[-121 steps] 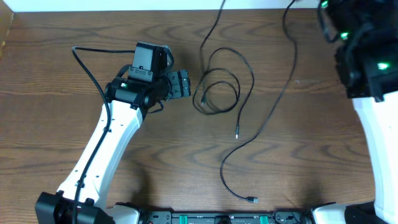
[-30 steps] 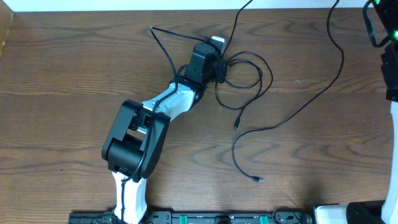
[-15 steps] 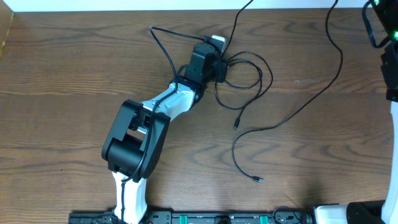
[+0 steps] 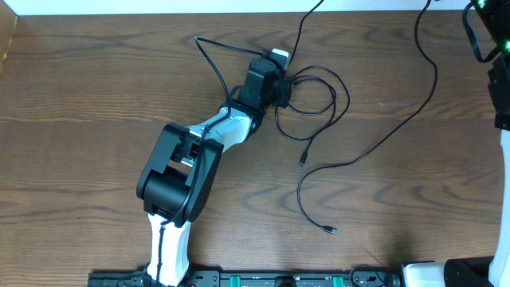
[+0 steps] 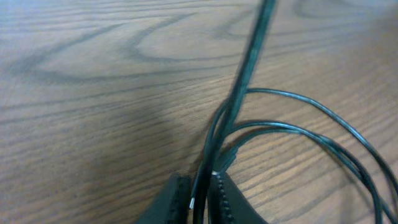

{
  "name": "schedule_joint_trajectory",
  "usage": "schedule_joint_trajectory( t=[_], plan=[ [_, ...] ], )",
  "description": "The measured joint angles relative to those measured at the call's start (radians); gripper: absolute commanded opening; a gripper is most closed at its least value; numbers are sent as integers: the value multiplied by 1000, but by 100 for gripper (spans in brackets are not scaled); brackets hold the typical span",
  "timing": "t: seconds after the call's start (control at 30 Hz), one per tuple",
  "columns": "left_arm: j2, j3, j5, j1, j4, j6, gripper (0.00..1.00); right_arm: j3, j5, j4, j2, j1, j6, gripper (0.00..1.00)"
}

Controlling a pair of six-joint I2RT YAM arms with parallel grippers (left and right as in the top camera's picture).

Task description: Untangle cables

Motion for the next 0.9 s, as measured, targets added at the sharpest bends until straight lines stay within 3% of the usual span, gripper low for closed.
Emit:
schedule_joint_trajectory(
  t=[0.4,0.7,0.9],
  plan=[
    [-68,0,-10,30,-6,-2,7,0,0,-95,0,-18,0,1],
    [-477,0,-100,186,5,13,8,0,0,-176,0,-61,-8,1],
    [-661,0,-113,262,-11,21,7,0,1,-198,0,-84,-8,1]
  ],
)
